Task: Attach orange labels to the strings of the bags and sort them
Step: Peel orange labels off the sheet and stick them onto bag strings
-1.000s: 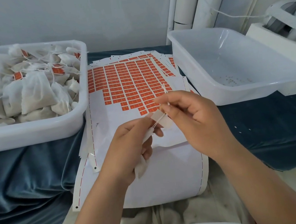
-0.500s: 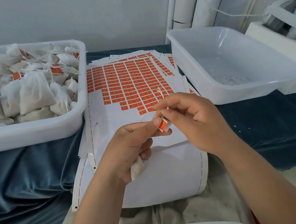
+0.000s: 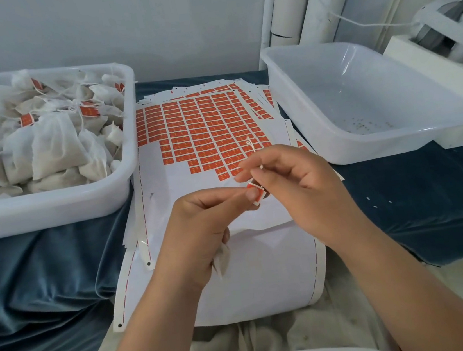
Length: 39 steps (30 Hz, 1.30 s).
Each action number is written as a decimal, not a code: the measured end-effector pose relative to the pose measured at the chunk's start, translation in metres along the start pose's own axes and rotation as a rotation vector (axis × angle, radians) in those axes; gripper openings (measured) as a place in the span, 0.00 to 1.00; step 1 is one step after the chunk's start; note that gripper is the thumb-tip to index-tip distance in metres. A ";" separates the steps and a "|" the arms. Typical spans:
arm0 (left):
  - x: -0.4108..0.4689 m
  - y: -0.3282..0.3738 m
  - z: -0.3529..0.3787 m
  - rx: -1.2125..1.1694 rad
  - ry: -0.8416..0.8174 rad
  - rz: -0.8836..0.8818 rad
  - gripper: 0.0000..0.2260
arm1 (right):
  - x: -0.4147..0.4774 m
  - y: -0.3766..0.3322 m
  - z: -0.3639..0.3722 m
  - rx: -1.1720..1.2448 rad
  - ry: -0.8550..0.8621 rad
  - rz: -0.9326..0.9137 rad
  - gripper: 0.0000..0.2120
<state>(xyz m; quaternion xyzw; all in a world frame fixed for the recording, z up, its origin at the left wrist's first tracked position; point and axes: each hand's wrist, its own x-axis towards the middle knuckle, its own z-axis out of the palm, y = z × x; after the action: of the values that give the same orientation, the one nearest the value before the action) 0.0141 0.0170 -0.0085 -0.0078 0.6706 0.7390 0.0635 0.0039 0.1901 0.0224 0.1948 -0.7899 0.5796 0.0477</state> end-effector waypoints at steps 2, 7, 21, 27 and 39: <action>0.000 0.001 0.000 0.009 -0.014 -0.003 0.12 | 0.000 0.000 0.000 -0.002 -0.014 -0.002 0.12; 0.001 -0.001 0.000 0.010 -0.043 -0.020 0.03 | 0.000 0.002 0.000 -0.025 -0.040 -0.018 0.12; 0.003 -0.004 0.000 -0.133 0.067 0.013 0.07 | 0.003 0.016 0.005 -0.035 -0.002 0.011 0.10; 0.002 -0.004 0.004 -0.039 0.124 0.096 0.07 | 0.002 0.021 0.005 -0.195 0.063 -0.014 0.12; 0.003 -0.008 0.009 0.059 0.163 0.176 0.09 | -0.001 0.021 0.010 -0.306 0.157 -0.199 0.12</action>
<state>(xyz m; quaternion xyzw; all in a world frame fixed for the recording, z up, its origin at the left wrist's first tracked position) 0.0132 0.0269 -0.0160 -0.0068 0.6930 0.7187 -0.0562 -0.0010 0.1865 0.0001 0.2166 -0.8393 0.4588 0.1955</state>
